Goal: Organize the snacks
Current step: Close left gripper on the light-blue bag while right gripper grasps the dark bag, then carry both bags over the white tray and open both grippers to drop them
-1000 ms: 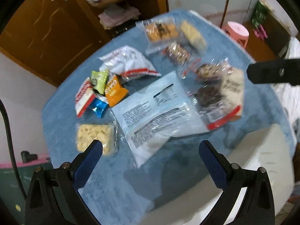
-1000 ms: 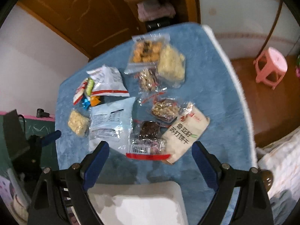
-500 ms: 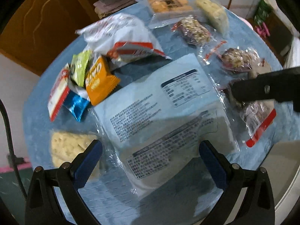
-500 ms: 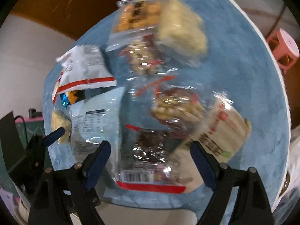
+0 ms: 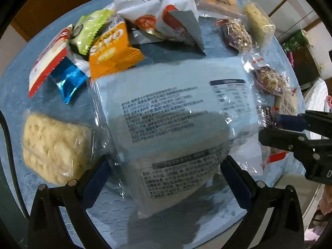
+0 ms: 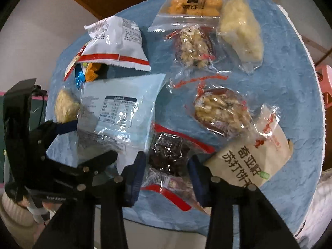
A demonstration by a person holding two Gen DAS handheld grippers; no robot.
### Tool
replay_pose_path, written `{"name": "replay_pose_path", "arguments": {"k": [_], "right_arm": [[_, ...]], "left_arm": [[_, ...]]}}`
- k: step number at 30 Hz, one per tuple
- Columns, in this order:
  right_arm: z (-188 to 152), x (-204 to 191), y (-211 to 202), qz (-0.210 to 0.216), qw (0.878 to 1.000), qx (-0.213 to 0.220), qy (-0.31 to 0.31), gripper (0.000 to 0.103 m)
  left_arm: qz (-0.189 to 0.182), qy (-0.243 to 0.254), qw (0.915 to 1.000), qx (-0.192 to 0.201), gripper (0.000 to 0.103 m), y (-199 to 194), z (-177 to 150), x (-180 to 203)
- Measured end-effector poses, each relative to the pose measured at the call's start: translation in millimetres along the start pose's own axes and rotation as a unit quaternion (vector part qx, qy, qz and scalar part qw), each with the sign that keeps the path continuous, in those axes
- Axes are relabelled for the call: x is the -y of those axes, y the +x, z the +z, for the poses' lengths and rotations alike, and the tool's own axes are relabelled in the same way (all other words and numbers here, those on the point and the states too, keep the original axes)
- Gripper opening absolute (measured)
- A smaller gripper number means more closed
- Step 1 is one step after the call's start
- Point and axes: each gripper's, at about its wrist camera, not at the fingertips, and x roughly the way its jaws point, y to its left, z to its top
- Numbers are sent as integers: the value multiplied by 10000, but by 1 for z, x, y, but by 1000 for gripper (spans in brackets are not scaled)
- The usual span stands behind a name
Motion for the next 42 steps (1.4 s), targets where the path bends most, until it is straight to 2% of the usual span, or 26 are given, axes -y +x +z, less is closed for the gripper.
{"name": "replay_pose_path", "arguments": {"k": [3, 4, 5, 7, 9, 10, 13, 18, 19, 21, 22, 23, 25, 26, 27, 28, 30, 31, 32, 35, 38, 42], "right_arm": [[-5, 10, -8, 209, 9997, 33, 136, 36], [-6, 15, -11, 297, 9993, 59, 223, 21], [-8, 22, -14, 293, 9991, 110, 283, 10], [-10, 36, -18, 509, 9975, 82, 493, 10], [-12, 43, -18, 512, 9971, 85, 556, 9], [-4, 45, -18, 540, 9971, 64, 540, 9], [-3, 46, -19, 509, 9974, -3, 505, 11], [3, 44, -15, 450, 9977, -25, 514, 12], [6, 39, -11, 407, 9978, -31, 519, 15], [9, 33, -6, 365, 9981, -98, 482, 33], [11, 28, 1, 264, 9985, -194, 446, 45], [14, 23, 8, 186, 9988, -279, 368, 51], [15, 5, 13, -26, 9998, -181, 90, 61], [15, -5, 17, -209, 9996, -187, -63, 63], [15, -16, 21, -435, 9987, -143, -220, 63], [14, -25, 24, -666, 9970, -121, -375, 58], [15, -33, 25, -834, 9953, -53, -498, 51], [15, -34, 23, -801, 9955, 5, -502, 45], [15, -36, 18, -716, 9961, 76, -511, 43], [14, -31, -8, -503, 9974, 305, -421, 43], [5, -34, -51, -288, 9961, 726, -415, 43], [-26, -41, -112, 115, 9912, 1215, -519, 43]], "left_arm": [[76, -40, 10000, -34, 103, 0, 1, 4], [109, -46, 9999, -45, 103, 1, 2, 4], [139, -80, 9999, -43, 103, 1, 2, 4], [160, -143, 9998, -49, 103, 0, 11, 12], [169, -127, 9998, 5, 94, -2, 10, 15], [117, -112, 9998, 93, 81, -6, 10, 18], [35, -156, 9997, 179, 61, -16, 9, 30], [232, -388, 9982, 403, 48, -42, -4, 30], [238, -418, 9979, 430, 47, -50, -8, 27], [315, -432, 9972, 518, 46, -63, -15, 26], [359, -423, 9968, 573, 45, -70, -17, 26], [376, -419, 9964, 632, 45, -77, -19, 25], [390, -459, 9952, 770, 45, -92, -35, 27], [389, -496, 9945, 838, 44, -100, -40, 26], [421, -533, 9936, 897, 44, -107, -45, 26], [503, -558, 9927, 948, 44, -112, -50, 27], [586, -620, 9911, 1025, 44, -121, -56, 28], [534, -663, 9904, 1089, 44, -126, -62, 25], [529, -707, 9895, 1145, 44, -134, -67, 23], [602, -780, 9862, 1334, 44, -163, -84, 20], [547, -847, 9824, 1571, 44, -192, -103, 22], [374, -780, 9796, 1814, 44, -234, -139, 34]]}}
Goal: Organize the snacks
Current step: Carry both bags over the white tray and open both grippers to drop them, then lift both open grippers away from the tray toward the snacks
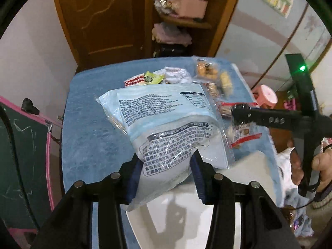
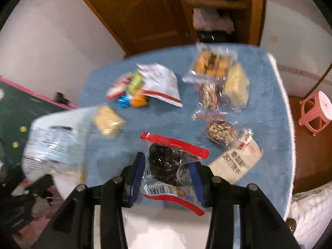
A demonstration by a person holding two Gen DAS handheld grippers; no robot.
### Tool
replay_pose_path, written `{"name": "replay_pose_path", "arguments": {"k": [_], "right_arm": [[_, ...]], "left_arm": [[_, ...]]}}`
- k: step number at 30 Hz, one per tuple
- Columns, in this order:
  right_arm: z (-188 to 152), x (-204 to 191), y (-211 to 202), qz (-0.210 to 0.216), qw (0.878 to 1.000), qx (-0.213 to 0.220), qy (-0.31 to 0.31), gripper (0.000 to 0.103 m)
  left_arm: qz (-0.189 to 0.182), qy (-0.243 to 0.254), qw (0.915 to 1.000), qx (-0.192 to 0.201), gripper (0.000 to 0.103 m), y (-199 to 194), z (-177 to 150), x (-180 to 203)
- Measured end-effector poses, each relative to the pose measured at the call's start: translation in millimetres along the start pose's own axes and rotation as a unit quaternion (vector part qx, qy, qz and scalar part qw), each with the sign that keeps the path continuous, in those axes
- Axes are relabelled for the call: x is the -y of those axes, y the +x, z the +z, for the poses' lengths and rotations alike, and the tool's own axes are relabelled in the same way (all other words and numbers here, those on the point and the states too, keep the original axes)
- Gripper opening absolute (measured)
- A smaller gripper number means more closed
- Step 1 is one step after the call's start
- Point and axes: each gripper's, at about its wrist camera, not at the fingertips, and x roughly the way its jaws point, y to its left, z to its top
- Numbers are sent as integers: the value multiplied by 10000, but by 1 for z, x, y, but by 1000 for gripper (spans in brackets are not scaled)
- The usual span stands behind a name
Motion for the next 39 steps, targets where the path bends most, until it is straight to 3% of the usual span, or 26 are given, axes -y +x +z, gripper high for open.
{"name": "replay_pose_path", "arguments": {"k": [5, 7, 13, 16, 18, 20, 22, 39], "right_arm": [[-49, -8, -71, 338, 9988, 292, -205, 44], [-78, -10, -89, 373, 9984, 314, -284, 44], [-136, -20, -92, 208, 9988, 0, -445, 45], [-159, -25, -84, -18, 9984, -241, -504, 48], [-169, -27, -83, -115, 9982, -347, -471, 49], [-178, -27, -85, -91, 9985, -366, -400, 61], [-184, -26, -93, -46, 9991, -285, -317, 68], [-207, -35, -142, 154, 9992, 243, -281, 69]], "left_arm": [[-284, 88, 9995, 90, 45, -52, -44, 19], [-234, 180, 9995, 82, 45, -62, -66, 29], [-123, 182, 9995, -238, 45, -47, -119, 47], [58, 110, 9991, -408, 51, -33, -137, 50], [228, 67, 9986, -470, 61, -28, -144, 54], [188, -12, 9989, -425, 78, -30, -148, 55], [190, -124, 9994, -274, 87, -37, -152, 56], [328, -346, 9985, 283, 88, -79, -161, 71]]}}
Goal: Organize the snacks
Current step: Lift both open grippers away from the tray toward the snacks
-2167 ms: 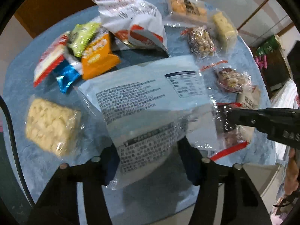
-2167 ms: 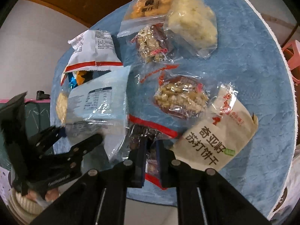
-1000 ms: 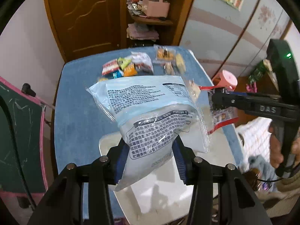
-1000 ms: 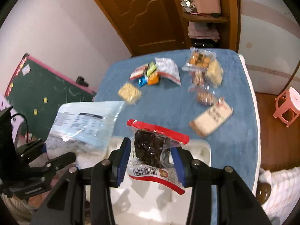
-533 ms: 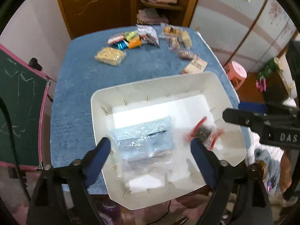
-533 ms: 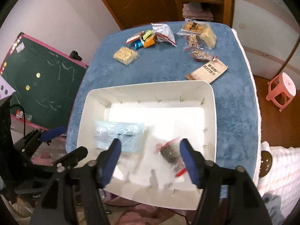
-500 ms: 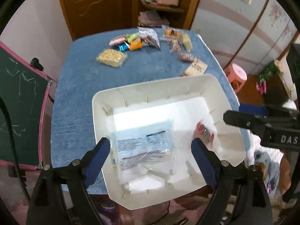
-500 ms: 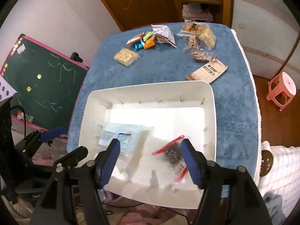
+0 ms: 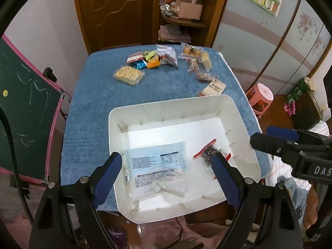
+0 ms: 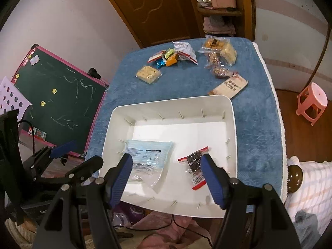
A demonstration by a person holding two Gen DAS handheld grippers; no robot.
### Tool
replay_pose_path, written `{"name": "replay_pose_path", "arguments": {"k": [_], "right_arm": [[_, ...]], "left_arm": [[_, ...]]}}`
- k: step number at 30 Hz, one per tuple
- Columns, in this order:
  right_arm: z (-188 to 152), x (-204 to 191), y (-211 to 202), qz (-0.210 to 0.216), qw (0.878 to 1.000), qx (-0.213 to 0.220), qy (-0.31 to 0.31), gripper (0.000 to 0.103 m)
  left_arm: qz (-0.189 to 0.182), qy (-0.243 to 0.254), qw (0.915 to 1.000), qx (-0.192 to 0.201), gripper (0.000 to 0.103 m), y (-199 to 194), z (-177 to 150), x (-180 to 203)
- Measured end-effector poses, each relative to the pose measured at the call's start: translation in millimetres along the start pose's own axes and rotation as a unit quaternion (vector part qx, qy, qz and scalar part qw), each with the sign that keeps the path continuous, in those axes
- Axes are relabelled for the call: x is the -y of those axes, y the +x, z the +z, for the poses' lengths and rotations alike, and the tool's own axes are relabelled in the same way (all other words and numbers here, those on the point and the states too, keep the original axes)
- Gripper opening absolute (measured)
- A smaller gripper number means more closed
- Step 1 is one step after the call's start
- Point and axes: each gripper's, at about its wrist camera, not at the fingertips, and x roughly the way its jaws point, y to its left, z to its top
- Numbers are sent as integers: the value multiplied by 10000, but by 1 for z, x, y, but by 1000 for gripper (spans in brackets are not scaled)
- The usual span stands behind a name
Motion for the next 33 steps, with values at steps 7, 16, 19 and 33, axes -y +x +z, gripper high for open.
{"name": "replay_pose_path", "arguments": {"k": [7, 16, 19, 33], "right_arm": [[-5, 0, -13, 95, 9999, 71, 3, 69], [-7, 3, -31, 167, 9994, 308, -2, 69], [-5, 4, -36, 128, 9992, 371, -7, 69], [40, 18, -39, -127, 9982, 533, 244, 69]], "left_arm": [[54, -1, 9997, 240, 88, -20, 0, 8], [183, -5, 9987, 471, 88, -36, 3, 15], [165, -5, 9981, 593, 88, -38, 9, 14], [-41, -228, 9988, 433, 88, -34, 80, -20]]}}
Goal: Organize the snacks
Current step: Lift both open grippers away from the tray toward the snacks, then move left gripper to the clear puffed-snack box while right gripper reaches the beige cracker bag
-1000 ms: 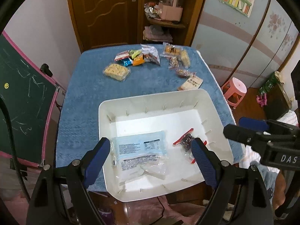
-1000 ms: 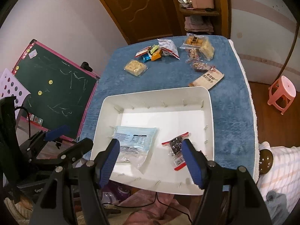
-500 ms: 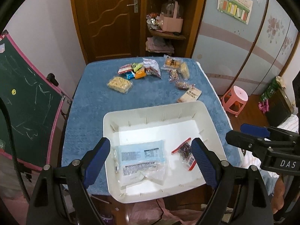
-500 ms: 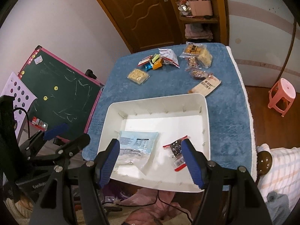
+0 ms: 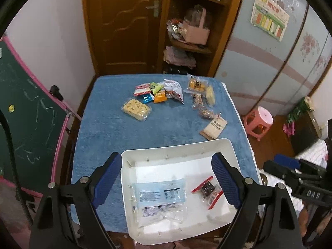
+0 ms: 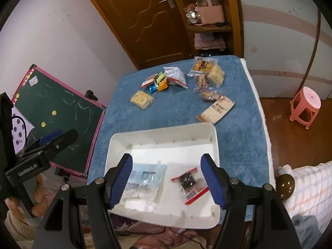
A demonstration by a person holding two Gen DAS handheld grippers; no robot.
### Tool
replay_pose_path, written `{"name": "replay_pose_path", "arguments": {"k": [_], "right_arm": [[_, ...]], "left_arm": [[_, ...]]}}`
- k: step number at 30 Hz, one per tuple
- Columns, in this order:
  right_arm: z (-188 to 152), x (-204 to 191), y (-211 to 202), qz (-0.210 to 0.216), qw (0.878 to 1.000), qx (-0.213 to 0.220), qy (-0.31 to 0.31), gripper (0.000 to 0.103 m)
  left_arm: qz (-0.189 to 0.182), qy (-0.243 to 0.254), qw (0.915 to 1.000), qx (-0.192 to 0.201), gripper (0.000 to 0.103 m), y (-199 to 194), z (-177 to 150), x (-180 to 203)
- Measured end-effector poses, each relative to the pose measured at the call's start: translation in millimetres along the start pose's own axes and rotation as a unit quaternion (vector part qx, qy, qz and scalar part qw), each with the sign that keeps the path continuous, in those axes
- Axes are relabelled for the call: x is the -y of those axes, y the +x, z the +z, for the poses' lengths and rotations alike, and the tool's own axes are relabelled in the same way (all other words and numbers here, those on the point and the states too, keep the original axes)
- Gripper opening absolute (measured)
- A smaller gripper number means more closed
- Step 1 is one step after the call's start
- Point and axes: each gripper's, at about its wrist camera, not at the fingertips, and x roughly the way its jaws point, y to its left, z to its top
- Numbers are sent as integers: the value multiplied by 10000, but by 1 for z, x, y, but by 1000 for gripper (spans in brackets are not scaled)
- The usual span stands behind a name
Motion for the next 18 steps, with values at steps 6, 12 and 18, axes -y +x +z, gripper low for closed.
{"name": "replay_pose_path", "arguments": {"k": [6, 12, 18], "right_arm": [[43, -4, 4, -233, 9995, 202, 6, 69], [88, -7, 17, -604, 9975, 363, -47, 69], [125, 1, 52, -886, 9958, 203, 63, 69]], "left_arm": [[162, 219, 9996, 24, 88, 10, 43, -12], [298, 442, 9982, 260, 90, 25, 92, -21], [689, 633, 9951, 304, 90, 66, 134, -30]]}}
